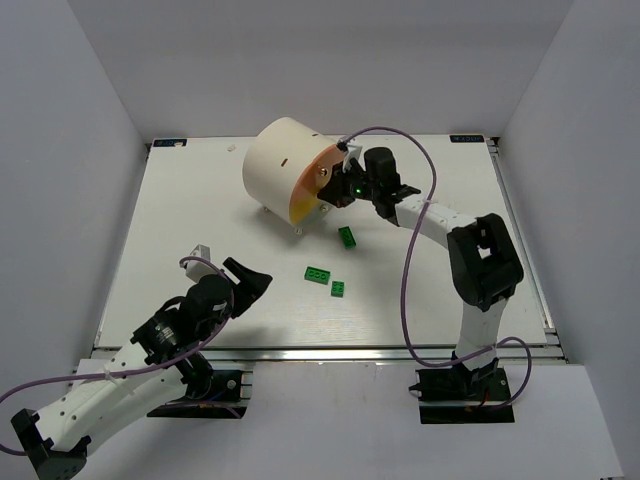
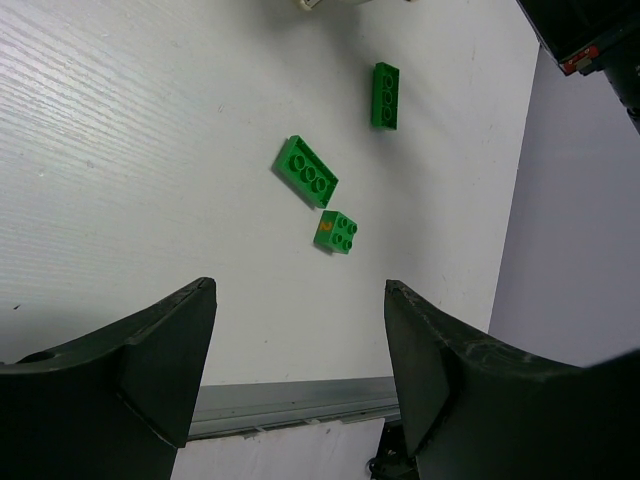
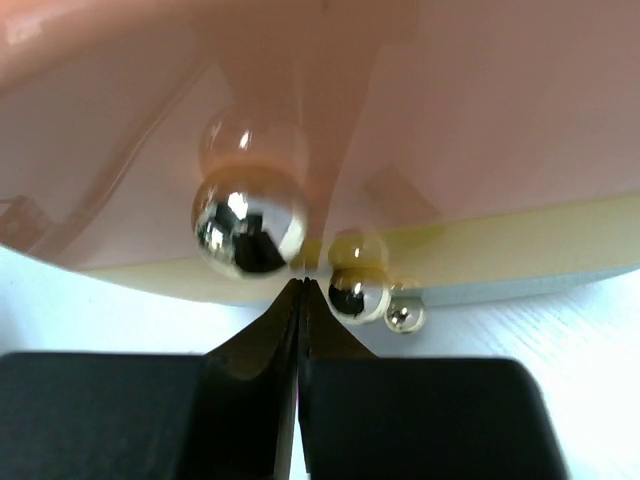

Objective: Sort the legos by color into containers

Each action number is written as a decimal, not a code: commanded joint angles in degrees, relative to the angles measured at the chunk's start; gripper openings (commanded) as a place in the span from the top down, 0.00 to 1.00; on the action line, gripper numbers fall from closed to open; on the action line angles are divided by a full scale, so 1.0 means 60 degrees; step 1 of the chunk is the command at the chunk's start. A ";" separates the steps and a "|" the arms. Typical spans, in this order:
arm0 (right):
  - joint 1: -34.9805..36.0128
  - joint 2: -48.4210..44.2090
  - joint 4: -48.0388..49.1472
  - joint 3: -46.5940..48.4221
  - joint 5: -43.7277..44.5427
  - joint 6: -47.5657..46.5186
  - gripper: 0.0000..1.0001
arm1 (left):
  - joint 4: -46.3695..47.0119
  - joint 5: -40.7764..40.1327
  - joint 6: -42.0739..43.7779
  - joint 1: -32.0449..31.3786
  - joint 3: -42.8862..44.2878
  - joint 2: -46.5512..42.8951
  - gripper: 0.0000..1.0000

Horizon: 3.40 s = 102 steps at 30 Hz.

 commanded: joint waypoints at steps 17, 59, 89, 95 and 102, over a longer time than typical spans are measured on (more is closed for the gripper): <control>-0.0668 0.0232 -0.0209 -0.0550 -0.1199 -0.0032 0.47 | 0.0201 0.0132 0.0101 -0.0032 0.0024 0.0309 0.22; -0.1356 0.0777 0.0860 -0.1265 -0.1742 0.0584 0.76 | 0.1461 0.0512 0.0437 -0.0120 -0.0020 0.1334 0.22; -0.0419 -0.0059 -0.1382 -0.1852 0.1758 -0.2156 0.23 | 0.1871 0.0527 0.0687 -0.0120 -0.0181 0.1466 0.21; 0.0050 0.0219 -0.1600 -0.1765 0.2944 -0.1716 0.25 | 0.1710 0.0469 0.0613 -0.0120 -0.0312 0.1145 0.21; 0.0401 0.0073 -0.1191 -0.2305 0.3984 -0.1555 0.36 | 0.1666 0.0425 0.0584 -0.0120 -0.0269 0.1202 0.21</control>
